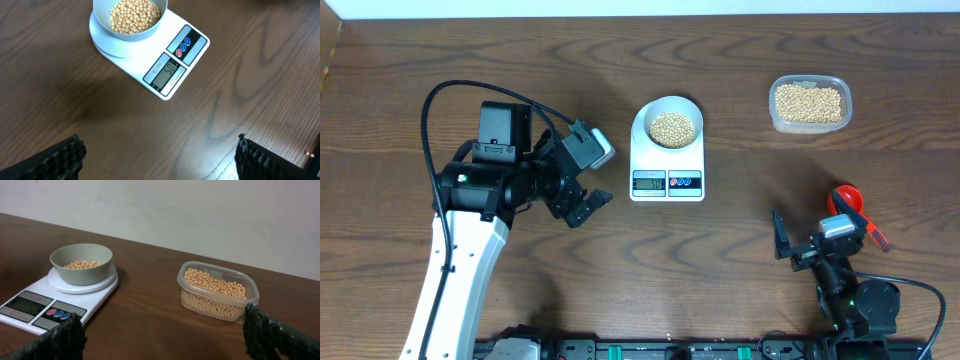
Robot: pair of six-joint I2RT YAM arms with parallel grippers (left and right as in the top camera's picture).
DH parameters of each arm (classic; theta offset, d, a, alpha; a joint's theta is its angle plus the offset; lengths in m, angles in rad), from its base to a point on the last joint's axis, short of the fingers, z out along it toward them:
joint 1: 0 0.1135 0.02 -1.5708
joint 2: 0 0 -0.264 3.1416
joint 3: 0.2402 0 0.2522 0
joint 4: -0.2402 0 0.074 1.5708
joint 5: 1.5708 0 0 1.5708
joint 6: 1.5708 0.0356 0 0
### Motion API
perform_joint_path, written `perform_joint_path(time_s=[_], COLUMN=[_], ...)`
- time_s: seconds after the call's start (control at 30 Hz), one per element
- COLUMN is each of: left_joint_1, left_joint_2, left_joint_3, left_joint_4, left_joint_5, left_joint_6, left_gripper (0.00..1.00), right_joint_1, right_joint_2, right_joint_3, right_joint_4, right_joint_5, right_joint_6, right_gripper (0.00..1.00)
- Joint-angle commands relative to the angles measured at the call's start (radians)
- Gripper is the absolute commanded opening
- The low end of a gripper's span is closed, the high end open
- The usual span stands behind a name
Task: Scoop item into bowl and weigh 50g on scale
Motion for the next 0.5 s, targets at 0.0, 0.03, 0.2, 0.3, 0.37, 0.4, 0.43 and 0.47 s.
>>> perform_joint_path(time_s=[0.0,0.03,0.2,0.3,0.37,0.4,0.43,0.47], left_joint_1=[0.005,0.005,0.005,0.005,0.005,0.005,0.005,0.005], left_joint_2=[-0.014,-0.014,-0.014,-0.014,-0.014,-0.014,-0.014,-0.014], left_joint_3=[0.016,0.016,0.016,0.016,0.016,0.016,0.016,0.016], left_joint_4=[-0.003,-0.003,-0.003,-0.003,-0.003,-0.003,-0.003,-0.003], left_joint_5=[-0.002,-0.002,-0.002,-0.002,-0.002,-0.002,-0.002,-0.002], left_joint_6=[-0.005,-0.005,-0.005,-0.005,-0.005,-0.005,-0.005,-0.005], left_gripper=[0.98,0.98,0.98,0.98,0.98,0.98,0.98,0.98], right_joint_1=[0.008,0.008,0.008,0.008,0.008,0.008,0.008,0.008], right_joint_2=[-0.007,-0.007,-0.007,-0.008,-0.008,-0.008,-0.008,-0.008], right_joint_3=[-0.002,-0.002,-0.002,-0.002,-0.002,-0.002,-0.002,-0.002], right_joint_4=[-0.006,-0.006,-0.006,-0.005,-0.005,-0.005,-0.005,-0.006], right_joint_5=[0.011,0.011,0.007,0.007,0.006,0.003,0.003,0.003], right_joint_6=[-0.014,-0.014,-0.011,-0.011,-0.010,-0.010,-0.002,0.003], right_gripper=[0.99,0.99,0.99,0.99,0.99,0.99,0.99,0.99])
